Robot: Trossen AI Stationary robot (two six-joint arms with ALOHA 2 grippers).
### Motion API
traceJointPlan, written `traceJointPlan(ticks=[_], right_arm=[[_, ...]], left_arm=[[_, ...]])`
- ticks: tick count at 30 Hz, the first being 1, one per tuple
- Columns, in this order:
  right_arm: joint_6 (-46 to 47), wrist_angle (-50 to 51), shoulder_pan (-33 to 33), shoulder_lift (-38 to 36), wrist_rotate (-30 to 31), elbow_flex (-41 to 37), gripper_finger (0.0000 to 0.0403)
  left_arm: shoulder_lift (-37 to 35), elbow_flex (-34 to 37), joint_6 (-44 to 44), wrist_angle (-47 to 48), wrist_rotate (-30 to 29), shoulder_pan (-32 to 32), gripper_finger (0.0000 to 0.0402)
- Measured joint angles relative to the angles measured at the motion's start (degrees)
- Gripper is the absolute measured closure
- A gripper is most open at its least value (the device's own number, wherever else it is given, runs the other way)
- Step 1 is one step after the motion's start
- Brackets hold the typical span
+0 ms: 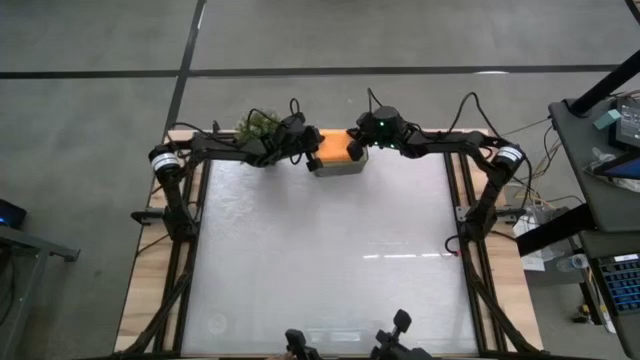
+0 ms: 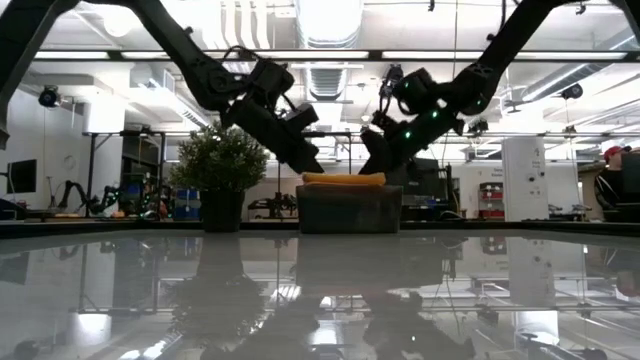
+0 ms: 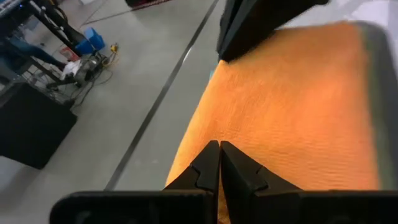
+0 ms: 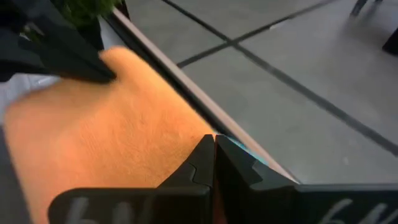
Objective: Fold microfiber towels
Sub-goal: Stack the folded orange on top of the folded green towel into the black bin, then return to home position
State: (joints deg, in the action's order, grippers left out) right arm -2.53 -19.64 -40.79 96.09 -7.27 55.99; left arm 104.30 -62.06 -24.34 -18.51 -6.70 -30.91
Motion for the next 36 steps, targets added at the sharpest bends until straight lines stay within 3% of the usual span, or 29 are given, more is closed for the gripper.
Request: traceJointPlan(ticks=[9,13,17,20,23,29,36], right_arm=[[-4.47,-0.96,3.05,-9.60,-0.19,-5.28,0.0394],[-7.78,-6.43,5.41,-14.47,-1.10,-10.68,0.0394],[-14.09,-14.69,7.00,-19.93,-11.07,-17.74,0.0394],[-17.57,-22.42,7.32,-24.38,-18.17,-24.44,0.0394],[-19.39,-28.40,7.18,-29.39,-21.04,-31.11,0.0394],[-16.58,-32.11,7.22,-43.58,-21.35,-41.32,0.0394],[-10.06,-31.58,7.55,-62.67,-26.38,-52.86,0.0394]], left_arm=[[-9.51,0.56,-0.24,7.81,-0.05,4.22,0.0402],[-16.71,3.05,-0.24,13.09,0.23,7.48,0.0402],[-26.55,9.90,-0.66,13.85,1.12,12.51,0.0402],[-35.04,17.05,-2.13,13.88,6.90,16.45,0.0402],[-43.82,24.71,-3.25,13.00,12.16,19.01,0.0402],[-63.14,35.48,-6.02,12.49,12.39,19.66,0.0402],[-82.82,46.60,-1.50,12.63,12.62,19.73,0.0402]])
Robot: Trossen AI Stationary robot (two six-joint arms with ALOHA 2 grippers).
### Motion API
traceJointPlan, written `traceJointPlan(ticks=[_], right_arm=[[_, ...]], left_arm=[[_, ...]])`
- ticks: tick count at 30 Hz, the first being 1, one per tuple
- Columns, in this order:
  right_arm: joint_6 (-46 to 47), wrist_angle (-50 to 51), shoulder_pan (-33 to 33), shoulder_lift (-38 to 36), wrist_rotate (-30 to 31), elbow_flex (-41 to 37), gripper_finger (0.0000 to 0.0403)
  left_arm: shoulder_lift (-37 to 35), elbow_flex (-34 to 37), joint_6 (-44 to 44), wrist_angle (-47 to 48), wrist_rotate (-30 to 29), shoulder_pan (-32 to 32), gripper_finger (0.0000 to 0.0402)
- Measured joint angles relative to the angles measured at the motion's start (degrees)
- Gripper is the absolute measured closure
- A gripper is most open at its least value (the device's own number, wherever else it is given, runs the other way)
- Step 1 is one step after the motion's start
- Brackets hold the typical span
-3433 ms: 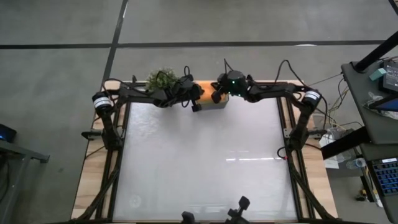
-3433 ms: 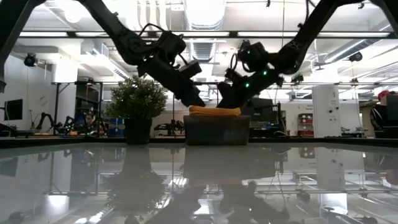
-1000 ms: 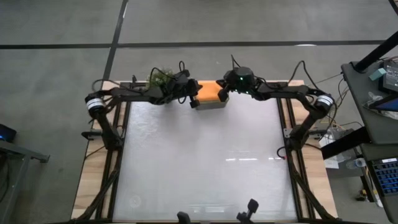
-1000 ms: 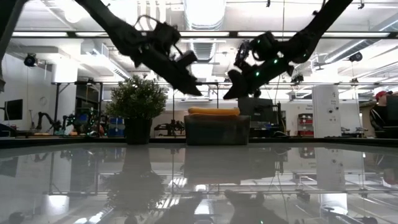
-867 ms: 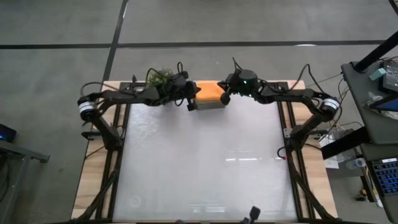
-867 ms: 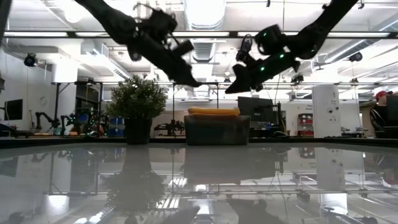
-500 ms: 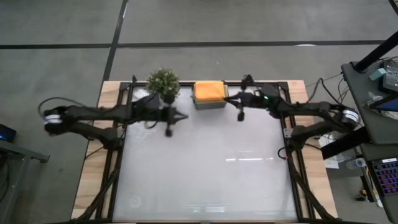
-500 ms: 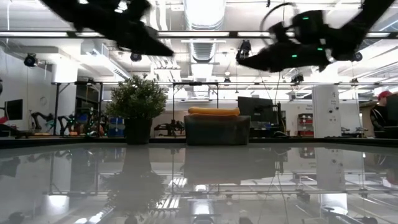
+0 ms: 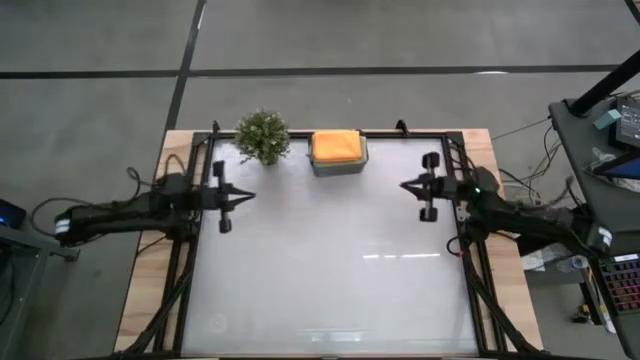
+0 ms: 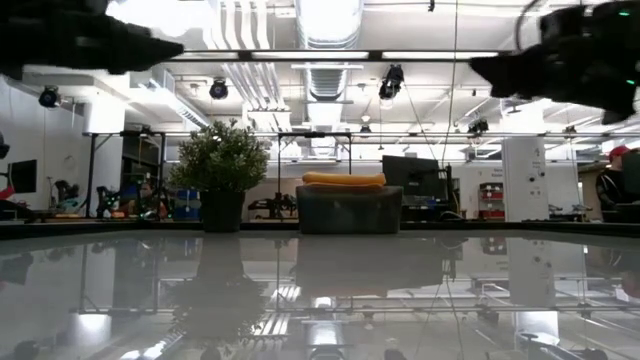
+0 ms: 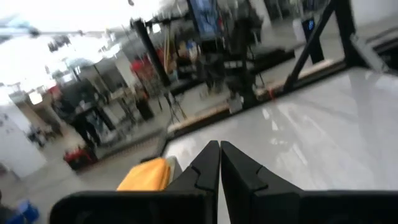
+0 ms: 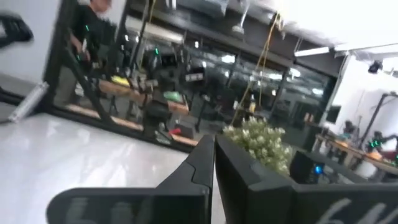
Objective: Fold microfiber towels
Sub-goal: Return to home position
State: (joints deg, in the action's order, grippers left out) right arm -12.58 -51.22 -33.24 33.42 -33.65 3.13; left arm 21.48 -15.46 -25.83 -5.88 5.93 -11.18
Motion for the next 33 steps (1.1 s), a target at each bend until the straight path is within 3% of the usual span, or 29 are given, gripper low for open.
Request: traceJointPlan(ticks=[2,6,9,20,28,33], right_arm=[[1.52,1.60,-0.01,-4.78,-1.56,-2.37,0.0394],[1.47,15.71,0.00,-12.61,-2.38,-1.93,0.0394],[1.81,18.17,0.00,-16.62,-2.38,-2.37,0.0394],[4.79,26.61,-0.02,-21.99,-2.34,-2.42,0.0394],[-17.24,28.55,-0.04,-19.75,-0.35,-2.46,0.0394],[-18.22,28.46,-0.02,-19.36,-0.30,-2.47,0.0394]], left_arm=[[-5.05,3.29,0.05,-0.16,0.91,-0.02,0.0402],[-15.52,9.41,-0.01,-0.13,1.04,-0.02,0.0402],[-21.45,12.81,0.04,-0.55,1.11,0.00,0.0402],[-14.10,14.05,1.36,-1.10,-0.37,-0.08,0.0402],[-10.14,14.90,-4.54,-6.65,0.65,-0.09,0.0402],[-8.81,14.90,-4.54,-6.81,0.64,-0.09,0.0402]])
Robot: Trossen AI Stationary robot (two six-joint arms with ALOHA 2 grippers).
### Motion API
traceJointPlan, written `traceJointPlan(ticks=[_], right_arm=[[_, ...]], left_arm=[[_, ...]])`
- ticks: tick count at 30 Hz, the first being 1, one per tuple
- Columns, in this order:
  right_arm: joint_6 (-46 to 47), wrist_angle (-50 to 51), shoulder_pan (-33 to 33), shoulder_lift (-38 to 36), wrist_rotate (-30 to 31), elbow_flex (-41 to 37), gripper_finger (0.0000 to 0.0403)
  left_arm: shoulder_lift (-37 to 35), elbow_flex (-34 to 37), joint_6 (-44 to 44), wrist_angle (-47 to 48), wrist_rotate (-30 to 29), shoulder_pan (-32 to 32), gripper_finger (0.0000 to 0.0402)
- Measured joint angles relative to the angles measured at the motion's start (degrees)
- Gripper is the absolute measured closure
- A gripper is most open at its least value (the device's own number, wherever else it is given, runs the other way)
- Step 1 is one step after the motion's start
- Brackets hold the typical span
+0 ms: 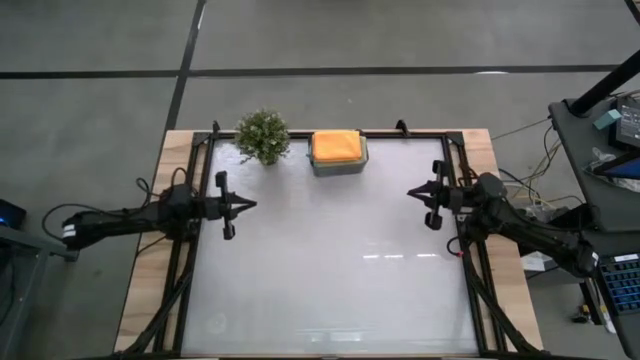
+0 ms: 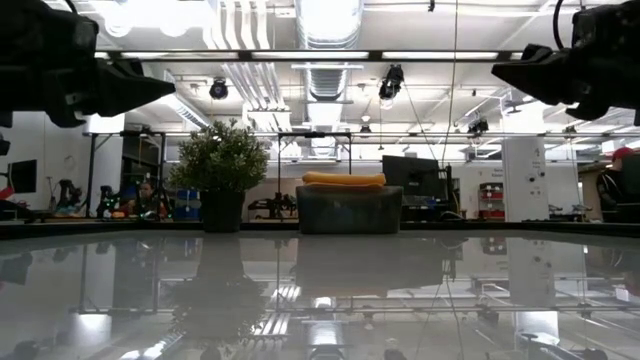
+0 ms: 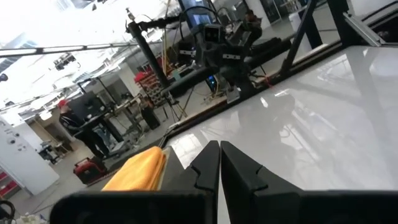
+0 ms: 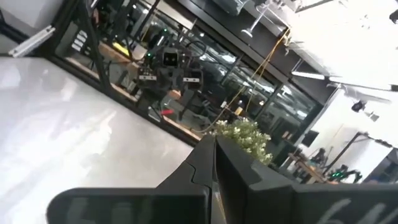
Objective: Fold microfiber towels
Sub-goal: Return to home position
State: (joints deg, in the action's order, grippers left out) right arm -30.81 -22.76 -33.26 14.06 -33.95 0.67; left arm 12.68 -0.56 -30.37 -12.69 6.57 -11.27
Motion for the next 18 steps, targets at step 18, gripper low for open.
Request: traceJointPlan(ticks=[18], right_arm=[[25.38,0.00,0.00,-0.04,0.00,-0.07,0.0394]], left_arm=[[1.81,0.02,-0.02,0.02,0.00,0.00,0.0402]])
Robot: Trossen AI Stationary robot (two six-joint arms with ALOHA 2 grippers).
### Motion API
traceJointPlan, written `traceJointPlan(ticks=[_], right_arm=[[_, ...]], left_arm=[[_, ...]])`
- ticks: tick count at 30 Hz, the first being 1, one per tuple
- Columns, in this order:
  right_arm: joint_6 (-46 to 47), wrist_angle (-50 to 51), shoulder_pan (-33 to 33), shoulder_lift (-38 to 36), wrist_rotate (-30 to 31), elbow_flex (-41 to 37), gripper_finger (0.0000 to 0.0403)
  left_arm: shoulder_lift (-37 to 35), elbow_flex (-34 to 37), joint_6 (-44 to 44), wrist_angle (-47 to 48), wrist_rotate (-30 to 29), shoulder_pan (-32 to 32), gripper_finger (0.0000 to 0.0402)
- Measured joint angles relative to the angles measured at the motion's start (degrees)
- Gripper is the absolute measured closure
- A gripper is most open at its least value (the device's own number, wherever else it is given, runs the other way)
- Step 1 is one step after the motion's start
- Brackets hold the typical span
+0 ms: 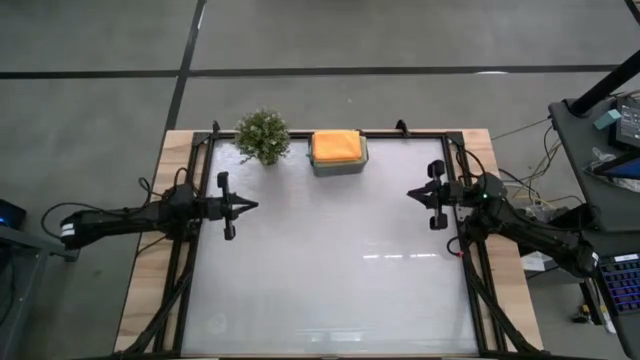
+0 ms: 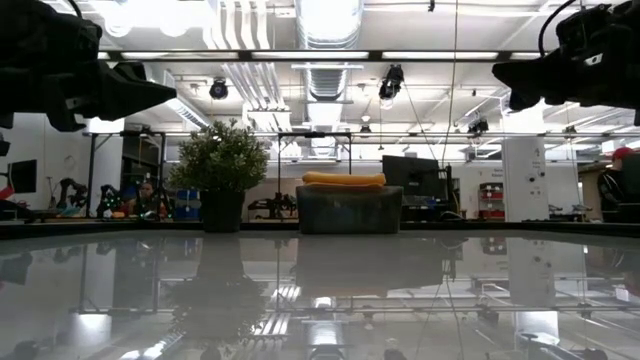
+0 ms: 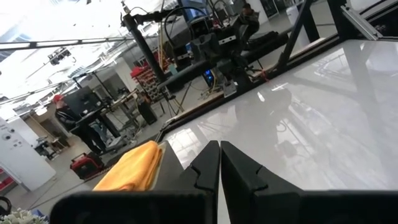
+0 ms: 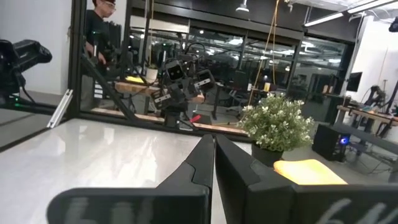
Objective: Fold microfiber towels
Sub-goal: Return to home position
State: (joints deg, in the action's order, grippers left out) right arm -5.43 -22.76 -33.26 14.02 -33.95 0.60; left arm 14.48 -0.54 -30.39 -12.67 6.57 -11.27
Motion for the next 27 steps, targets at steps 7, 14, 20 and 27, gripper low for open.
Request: traceJointPlan(ticks=[7,14,20,27], right_arm=[[-0.99,0.00,0.00,0.02,-0.02,0.00,0.0394],[-1.13,0.02,-0.02,0.02,-0.02,-0.02,0.0394],[-1.02,0.00,-0.01,0.02,-0.02,-0.02,0.0394],[-1.11,0.00,0.00,0.02,0.00,-0.02,0.0394]], left_arm=[[0.00,0.02,0.00,-0.02,0.00,0.00,0.0402],[0.11,0.02,0.00,-0.05,0.01,0.00,0.0402],[0.02,0.02,0.00,-0.11,0.00,0.00,0.0402],[0.04,0.04,0.00,-0.04,0.02,0.00,0.0402]])
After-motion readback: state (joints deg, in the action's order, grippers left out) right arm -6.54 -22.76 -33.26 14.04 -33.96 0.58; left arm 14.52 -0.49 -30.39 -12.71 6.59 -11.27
